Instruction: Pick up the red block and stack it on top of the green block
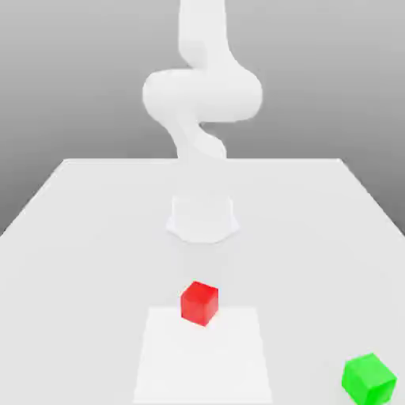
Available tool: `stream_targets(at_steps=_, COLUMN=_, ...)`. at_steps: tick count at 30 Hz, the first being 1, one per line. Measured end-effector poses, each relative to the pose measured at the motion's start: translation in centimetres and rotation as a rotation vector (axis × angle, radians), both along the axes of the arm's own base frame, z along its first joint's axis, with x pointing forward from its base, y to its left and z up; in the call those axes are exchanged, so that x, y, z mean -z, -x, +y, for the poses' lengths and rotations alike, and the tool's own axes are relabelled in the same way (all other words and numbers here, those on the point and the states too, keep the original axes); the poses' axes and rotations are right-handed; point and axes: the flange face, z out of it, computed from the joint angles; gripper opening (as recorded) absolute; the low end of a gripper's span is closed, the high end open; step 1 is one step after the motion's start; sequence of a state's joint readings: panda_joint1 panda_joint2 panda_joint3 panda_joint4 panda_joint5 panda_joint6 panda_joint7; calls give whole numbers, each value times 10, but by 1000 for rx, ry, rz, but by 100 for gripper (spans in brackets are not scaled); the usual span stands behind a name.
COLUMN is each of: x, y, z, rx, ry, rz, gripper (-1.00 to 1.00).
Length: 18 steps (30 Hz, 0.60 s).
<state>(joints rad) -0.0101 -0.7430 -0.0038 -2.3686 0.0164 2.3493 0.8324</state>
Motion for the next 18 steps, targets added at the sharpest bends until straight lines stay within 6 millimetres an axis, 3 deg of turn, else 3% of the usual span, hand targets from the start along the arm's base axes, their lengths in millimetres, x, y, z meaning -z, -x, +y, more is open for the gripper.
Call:
stream_targets(at_steps=4, x=99, y=-32, z=-6, rx=75, ry=-66, rz=148, gripper=0)
stream_targets(at_steps=9, x=225, y=-37, z=-6, rx=175, ry=-120, rz=334, gripper=0)
stream_targets(at_steps=12, x=300, y=-22, z=-4, rx=245, ry=-140, rz=452, gripper=0)
stream_targets(at_steps=18, x=450, y=40, z=0, rx=396, ry=-152, rz=685, gripper=0)
